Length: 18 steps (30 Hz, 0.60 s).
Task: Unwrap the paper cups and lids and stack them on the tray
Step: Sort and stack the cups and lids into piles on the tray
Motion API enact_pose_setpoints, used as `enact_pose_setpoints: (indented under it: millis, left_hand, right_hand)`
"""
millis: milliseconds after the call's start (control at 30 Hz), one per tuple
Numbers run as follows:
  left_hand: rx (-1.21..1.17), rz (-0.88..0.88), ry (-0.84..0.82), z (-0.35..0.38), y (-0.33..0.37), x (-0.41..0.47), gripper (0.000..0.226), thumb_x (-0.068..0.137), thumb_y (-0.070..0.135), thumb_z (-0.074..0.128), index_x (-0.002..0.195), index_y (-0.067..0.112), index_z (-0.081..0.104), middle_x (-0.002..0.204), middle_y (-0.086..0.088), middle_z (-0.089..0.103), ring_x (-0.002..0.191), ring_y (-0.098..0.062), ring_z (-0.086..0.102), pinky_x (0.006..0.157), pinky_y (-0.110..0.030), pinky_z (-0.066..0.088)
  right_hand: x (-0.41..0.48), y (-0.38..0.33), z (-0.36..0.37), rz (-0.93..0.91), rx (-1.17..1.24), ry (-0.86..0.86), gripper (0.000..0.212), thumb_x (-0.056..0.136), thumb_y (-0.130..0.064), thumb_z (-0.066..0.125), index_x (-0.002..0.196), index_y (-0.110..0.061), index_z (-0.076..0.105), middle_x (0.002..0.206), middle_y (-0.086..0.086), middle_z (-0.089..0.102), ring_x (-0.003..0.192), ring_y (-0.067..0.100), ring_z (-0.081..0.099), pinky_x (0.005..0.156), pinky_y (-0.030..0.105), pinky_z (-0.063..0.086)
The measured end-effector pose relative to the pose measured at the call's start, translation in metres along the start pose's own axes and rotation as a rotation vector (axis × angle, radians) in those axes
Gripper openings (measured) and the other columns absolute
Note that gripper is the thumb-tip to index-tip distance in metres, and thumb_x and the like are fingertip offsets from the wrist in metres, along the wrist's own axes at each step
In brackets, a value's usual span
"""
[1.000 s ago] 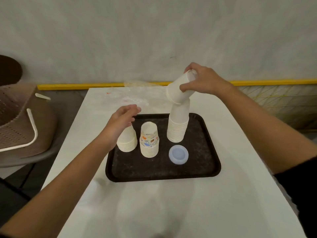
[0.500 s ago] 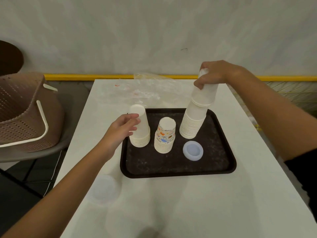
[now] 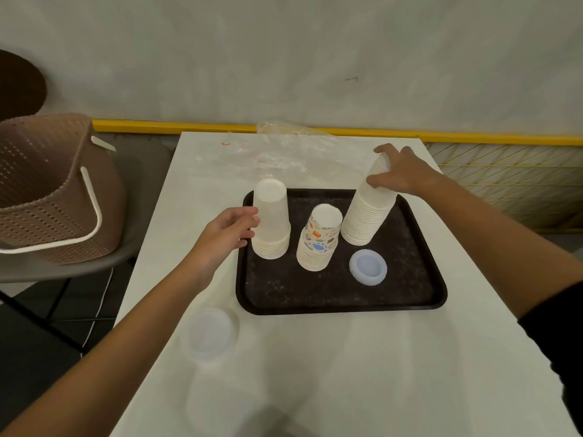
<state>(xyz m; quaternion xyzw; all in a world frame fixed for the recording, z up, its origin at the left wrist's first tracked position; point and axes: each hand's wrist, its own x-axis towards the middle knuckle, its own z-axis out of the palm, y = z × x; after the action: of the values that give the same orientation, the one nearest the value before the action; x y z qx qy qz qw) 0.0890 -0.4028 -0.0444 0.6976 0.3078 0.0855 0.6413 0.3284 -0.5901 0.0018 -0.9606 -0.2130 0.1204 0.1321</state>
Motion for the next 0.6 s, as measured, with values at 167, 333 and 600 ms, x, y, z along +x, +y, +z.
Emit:
enact_pose_setpoints:
  millis: [167, 333, 600]
  left_hand:
    - [-0.043, -0.012, 0.057, -0.016, -0.012, -0.012, 0.017, 0.092, 0.023, 0.052, 0.107, 0.026, 0.06, 0.108, 0.0, 0.062, 0.101, -0.016, 0.06, 0.088, -0.025, 0.047]
    - [0.031, -0.053, 0.156, -0.038, -0.037, -0.027, 0.016, 0.092, 0.027, 0.053, 0.107, 0.029, 0.058, 0.113, 0.0, 0.059, 0.104, -0.016, 0.058, 0.091, -0.026, 0.045]
    - [0.199, -0.178, 0.297, -0.072, -0.088, -0.058, 0.021, 0.088, 0.021, 0.059, 0.108, 0.026, 0.06, 0.104, 0.002, 0.059, 0.1, -0.018, 0.056, 0.084, -0.028, 0.043]
  right_hand:
    - [-0.012, 0.002, 0.005, -0.024, -0.14, 0.281, 0.079, 0.079, -0.051, 0.062, 0.139, -0.011, 0.029, 0.137, 0.02, 0.033, 0.128, 0.038, 0.033, 0.102, 0.049, 0.034]
    - [-0.047, -0.021, 0.016, -0.352, -0.021, 0.648, 0.047, 0.083, -0.031, 0.053, 0.118, -0.001, 0.052, 0.116, 0.022, 0.049, 0.113, 0.036, 0.044, 0.086, 0.04, 0.039]
    - [-0.1, -0.08, 0.07, -0.555, 0.395, 0.352, 0.026, 0.086, -0.019, 0.056, 0.109, -0.007, 0.057, 0.105, 0.006, 0.051, 0.099, 0.014, 0.047, 0.083, 0.024, 0.039]
